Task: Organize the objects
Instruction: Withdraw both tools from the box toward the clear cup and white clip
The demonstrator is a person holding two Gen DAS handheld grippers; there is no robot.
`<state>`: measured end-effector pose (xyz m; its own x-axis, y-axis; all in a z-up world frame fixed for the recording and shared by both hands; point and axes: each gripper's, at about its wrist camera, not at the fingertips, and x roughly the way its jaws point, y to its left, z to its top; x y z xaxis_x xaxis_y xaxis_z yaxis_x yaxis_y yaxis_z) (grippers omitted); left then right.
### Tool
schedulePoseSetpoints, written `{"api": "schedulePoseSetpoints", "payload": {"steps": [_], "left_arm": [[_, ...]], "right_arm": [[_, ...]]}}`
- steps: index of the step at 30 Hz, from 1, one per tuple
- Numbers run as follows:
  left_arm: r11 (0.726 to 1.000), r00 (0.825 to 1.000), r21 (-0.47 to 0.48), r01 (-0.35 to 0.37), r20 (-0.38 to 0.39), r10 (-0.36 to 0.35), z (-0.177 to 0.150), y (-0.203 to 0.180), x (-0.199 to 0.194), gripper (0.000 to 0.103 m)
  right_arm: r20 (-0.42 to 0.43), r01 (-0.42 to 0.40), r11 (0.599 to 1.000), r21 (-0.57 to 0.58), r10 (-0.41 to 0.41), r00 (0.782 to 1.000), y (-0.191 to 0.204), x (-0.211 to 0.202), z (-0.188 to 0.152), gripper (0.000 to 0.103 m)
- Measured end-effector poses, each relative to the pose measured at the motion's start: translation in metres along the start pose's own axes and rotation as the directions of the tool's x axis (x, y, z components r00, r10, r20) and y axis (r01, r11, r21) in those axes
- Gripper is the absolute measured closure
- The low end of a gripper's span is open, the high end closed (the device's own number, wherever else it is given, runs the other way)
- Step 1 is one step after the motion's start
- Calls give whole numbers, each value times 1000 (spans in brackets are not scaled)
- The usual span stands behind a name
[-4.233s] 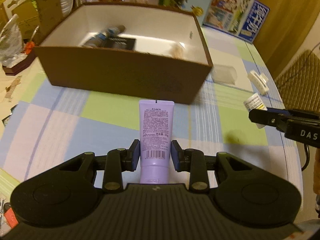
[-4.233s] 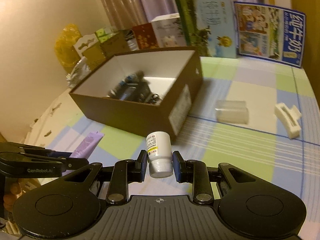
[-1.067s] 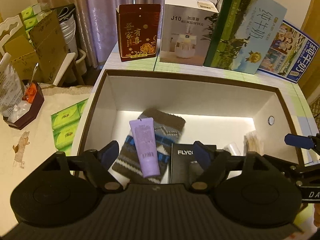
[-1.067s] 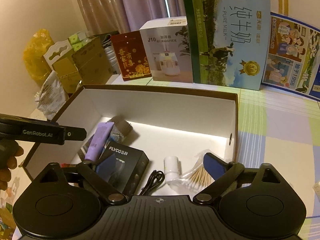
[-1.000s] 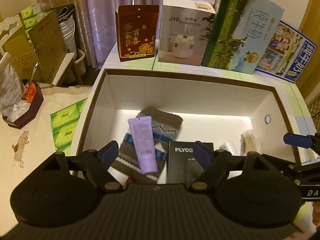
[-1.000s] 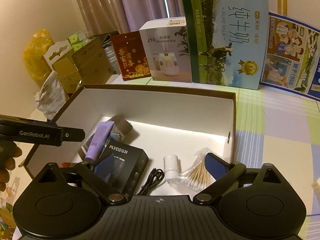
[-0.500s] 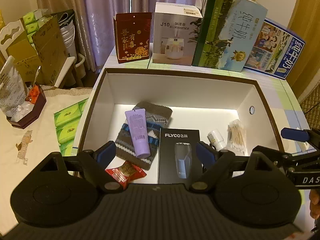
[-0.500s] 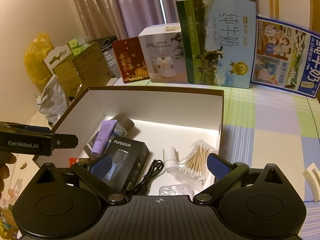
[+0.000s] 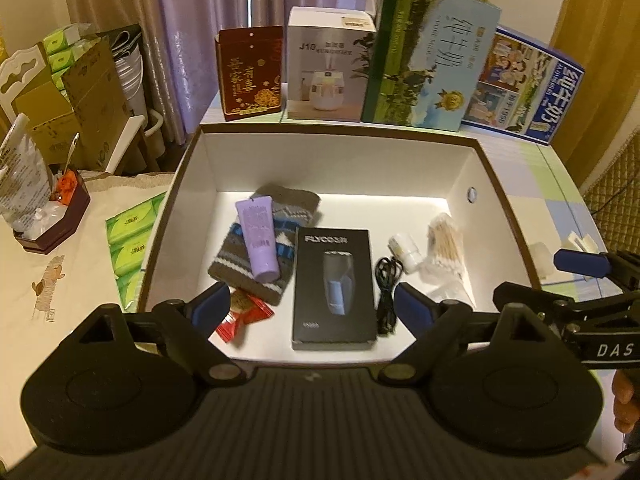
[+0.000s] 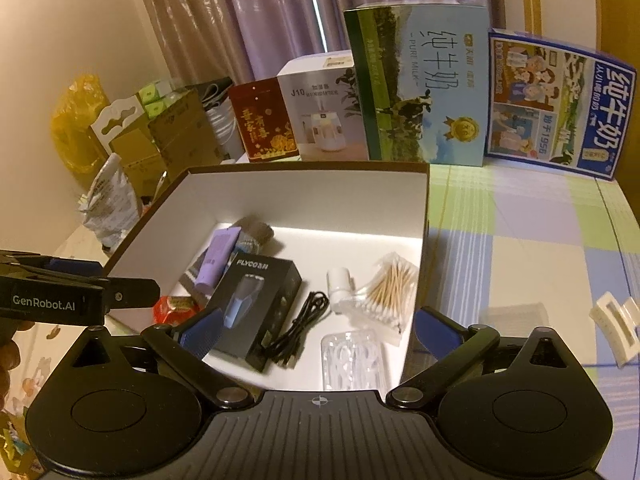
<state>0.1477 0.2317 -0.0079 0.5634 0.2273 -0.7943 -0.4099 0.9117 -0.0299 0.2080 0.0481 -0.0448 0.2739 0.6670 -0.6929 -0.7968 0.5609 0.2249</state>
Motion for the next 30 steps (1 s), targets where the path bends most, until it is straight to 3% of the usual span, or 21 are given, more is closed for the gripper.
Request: {"api": "schedulePoseSetpoints", "payload": {"steps": [17, 30], "left_arm": [[998, 999, 27, 51, -11, -50, -42, -54, -29, 15], [994, 991, 34, 104, -85, -101, -82, -107, -32, 15]], "right_arm": [[7, 4, 999, 32, -4, 1000, -25, -59, -37, 2], [-45, 41, 995, 91, -37, 998, -70, -102, -81, 2]]}}
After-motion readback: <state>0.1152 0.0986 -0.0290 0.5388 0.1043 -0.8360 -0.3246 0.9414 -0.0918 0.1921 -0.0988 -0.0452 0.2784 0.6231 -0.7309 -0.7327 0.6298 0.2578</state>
